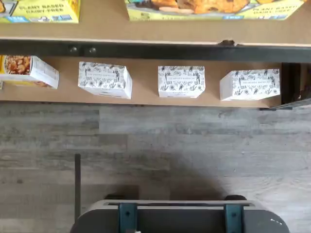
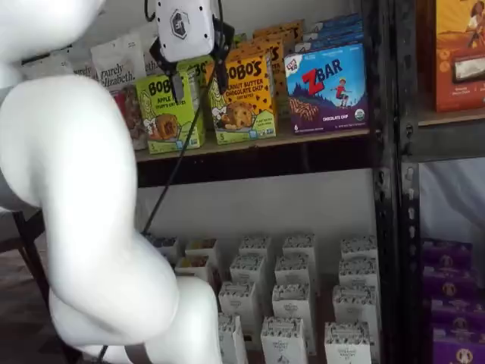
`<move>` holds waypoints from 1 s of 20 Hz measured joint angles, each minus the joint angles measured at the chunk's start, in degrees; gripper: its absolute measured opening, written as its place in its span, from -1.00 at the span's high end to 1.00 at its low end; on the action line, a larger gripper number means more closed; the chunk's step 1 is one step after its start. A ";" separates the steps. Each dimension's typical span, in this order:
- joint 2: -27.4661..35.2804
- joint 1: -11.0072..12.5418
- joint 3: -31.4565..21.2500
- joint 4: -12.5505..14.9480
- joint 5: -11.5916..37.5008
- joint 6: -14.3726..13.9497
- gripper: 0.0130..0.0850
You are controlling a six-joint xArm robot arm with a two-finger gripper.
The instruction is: Pick up the orange box on the top shelf, the fifth box from the left
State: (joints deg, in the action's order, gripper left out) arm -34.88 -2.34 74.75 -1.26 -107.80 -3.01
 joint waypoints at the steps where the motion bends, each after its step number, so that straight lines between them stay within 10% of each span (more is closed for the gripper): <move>1: 0.51 -0.20 0.47 0.14 0.02 -0.15 -1.00; 20: 10.49 -1.21 9.77 1.86 0.04 -0.64 -1.00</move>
State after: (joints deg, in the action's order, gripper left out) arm -24.39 -3.55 84.52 0.60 -107.76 -3.64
